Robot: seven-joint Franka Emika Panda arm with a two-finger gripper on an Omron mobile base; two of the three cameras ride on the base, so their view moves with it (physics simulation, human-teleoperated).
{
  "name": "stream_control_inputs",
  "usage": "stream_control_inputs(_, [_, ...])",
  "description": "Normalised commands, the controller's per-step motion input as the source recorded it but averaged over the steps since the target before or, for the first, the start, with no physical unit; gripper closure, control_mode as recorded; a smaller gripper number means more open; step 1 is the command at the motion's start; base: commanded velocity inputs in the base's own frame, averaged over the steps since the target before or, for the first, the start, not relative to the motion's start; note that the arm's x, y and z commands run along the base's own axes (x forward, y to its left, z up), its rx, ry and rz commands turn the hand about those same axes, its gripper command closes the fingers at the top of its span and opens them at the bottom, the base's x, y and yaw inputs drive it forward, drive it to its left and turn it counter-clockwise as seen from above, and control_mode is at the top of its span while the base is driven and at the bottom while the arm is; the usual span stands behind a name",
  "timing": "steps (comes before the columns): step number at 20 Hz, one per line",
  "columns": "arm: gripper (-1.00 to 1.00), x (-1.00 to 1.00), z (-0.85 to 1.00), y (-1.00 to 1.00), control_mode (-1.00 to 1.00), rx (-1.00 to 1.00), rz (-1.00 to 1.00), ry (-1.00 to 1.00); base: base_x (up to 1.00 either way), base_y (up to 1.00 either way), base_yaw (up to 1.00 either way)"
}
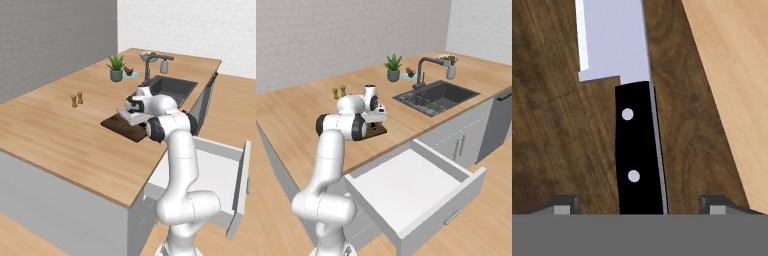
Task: Pick up the knife from the drawer and place it on the cutting board. Then place the meat from the plate to the cutting board.
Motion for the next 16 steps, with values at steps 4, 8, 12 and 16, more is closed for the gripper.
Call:
stream_control_inputs(4, [-1.0,-0.78,0.02,-0.01,-1.0,0.0,0.0,-0.17,0.0,0.0,0.0])
stream_control_inputs(8, [-1.0,-1.0,0.35,-0.01,-1.0,0.0,0.0,-0.23,0.0,0.0,0.0])
stream_control_inputs(12, [-1.0,-1.0,0.73,-0.09,-1.0,0.0,-0.02,-0.25,0.0,0.0,0.0])
stream_control_inputs(16, [-1.0,-1.0,1.0,-0.05,-1.0,0.04,-0.06,-0.23,0.0,0.0,0.0])
